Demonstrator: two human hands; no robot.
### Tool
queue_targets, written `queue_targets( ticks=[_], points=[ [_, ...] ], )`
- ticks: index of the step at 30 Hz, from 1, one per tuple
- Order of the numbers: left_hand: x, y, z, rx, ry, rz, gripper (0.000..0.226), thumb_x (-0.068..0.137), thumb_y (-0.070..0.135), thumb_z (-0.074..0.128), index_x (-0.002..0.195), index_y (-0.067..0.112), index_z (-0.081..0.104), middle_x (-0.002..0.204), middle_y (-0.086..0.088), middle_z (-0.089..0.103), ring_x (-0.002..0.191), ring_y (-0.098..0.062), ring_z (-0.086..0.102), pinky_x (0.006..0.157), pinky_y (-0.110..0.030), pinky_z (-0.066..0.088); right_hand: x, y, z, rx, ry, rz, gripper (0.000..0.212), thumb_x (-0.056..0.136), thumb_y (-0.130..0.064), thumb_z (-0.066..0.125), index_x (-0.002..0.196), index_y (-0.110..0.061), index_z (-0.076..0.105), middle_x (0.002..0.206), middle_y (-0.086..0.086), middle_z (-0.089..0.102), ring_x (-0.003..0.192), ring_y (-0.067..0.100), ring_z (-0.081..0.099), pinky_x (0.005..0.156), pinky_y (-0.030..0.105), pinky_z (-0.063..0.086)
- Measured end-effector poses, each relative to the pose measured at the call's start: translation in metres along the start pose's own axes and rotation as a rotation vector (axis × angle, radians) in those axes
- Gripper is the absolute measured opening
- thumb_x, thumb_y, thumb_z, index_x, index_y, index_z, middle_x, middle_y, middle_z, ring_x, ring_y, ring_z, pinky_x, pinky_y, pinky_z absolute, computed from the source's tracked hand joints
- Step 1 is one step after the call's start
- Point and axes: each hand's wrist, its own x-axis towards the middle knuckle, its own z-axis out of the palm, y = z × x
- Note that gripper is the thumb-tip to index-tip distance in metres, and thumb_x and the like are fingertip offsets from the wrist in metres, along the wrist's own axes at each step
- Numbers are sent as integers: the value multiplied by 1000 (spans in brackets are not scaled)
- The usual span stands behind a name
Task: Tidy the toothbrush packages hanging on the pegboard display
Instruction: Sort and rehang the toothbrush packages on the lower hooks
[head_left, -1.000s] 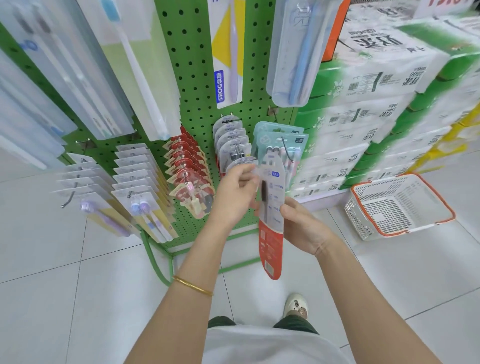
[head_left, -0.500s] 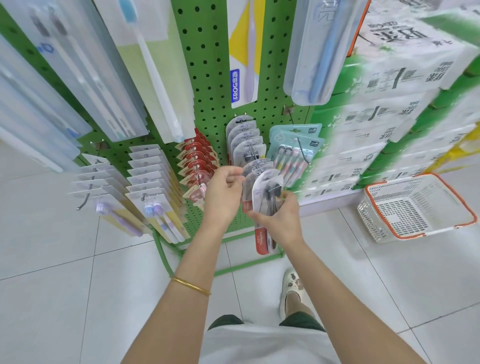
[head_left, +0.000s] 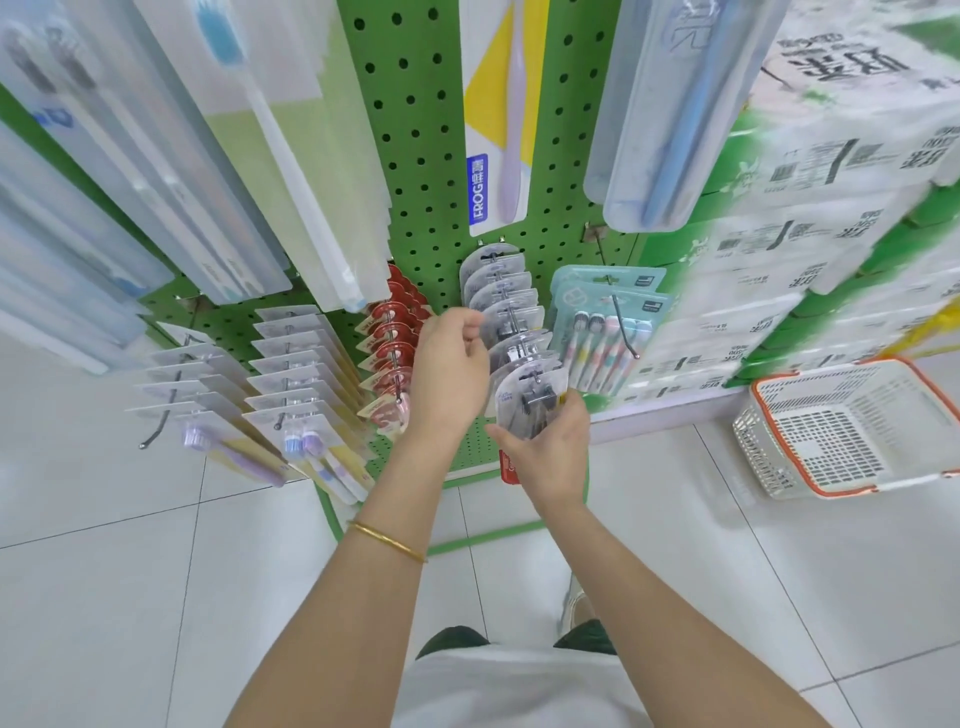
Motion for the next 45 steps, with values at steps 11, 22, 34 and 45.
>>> queue_targets(
  ticks=[11, 22, 34, 45],
  points=[
    [41, 5, 5, 225, -4, 80, 31, 93, 4, 49, 121, 10, 58, 119, -8, 56, 107, -23, 55, 96, -39, 45, 14, -8, 17, 58, 46, -10, 90, 57, -28, 91, 125, 5, 41, 111, 12, 44, 100, 21, 40, 86, 28, 38],
    [51, 8, 9, 417, -34, 123, 10, 92, 19, 59, 98, 14, 66, 104, -7, 61, 100, -26, 56, 80, -43, 51, 13, 0, 7, 51, -34, -6, 97, 58, -29, 90, 133, 0, 36, 116, 6, 41, 104, 16, 37, 89, 30, 40],
    [41, 4, 4, 548, 44, 166, 13, 95, 20, 52, 99, 14, 62, 105, -7, 61, 102, -27, 52, 80, -39, 44, 6, 9, -7, 14, -105, -7, 108, 62, -30, 88, 145, -6, 23, 138, 12, 37, 130, 25, 33, 108, 34, 32],
    [2, -5, 6, 747, 160, 77, 23, 91, 13, 49, 111, 6, 57, 114, -12, 57, 107, -30, 49, 85, -39, 40, -3, 7, -16, 25, -134, 17, 109, 65, -30, 87, 147, -5, 19, 142, 13, 33, 133, 24, 29, 106, 30, 28]
  ],
)
